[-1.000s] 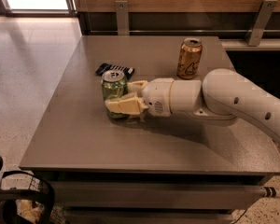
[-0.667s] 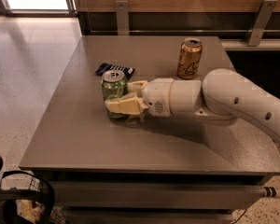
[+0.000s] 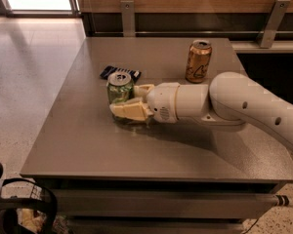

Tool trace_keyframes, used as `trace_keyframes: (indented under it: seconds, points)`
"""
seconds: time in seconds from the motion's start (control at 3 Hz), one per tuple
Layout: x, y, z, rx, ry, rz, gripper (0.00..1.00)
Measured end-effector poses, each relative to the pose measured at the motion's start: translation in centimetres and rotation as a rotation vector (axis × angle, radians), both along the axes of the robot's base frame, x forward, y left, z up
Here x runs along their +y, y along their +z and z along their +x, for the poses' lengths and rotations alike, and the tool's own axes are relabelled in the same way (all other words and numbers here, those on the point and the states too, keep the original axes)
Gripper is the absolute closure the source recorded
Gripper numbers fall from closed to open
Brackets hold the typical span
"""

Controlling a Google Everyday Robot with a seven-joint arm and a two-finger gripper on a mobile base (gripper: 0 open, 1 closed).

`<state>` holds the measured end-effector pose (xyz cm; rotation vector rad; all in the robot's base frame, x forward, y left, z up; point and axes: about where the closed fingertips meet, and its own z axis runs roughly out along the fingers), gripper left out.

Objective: Place green can upright

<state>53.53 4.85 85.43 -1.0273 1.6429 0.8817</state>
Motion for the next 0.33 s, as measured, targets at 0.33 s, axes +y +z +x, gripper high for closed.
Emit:
trace_keyframes:
  seconds: [0.33]
  points:
    - [0.21,0.05,-0.08,-0.001,0.004,-0.001,0.00]
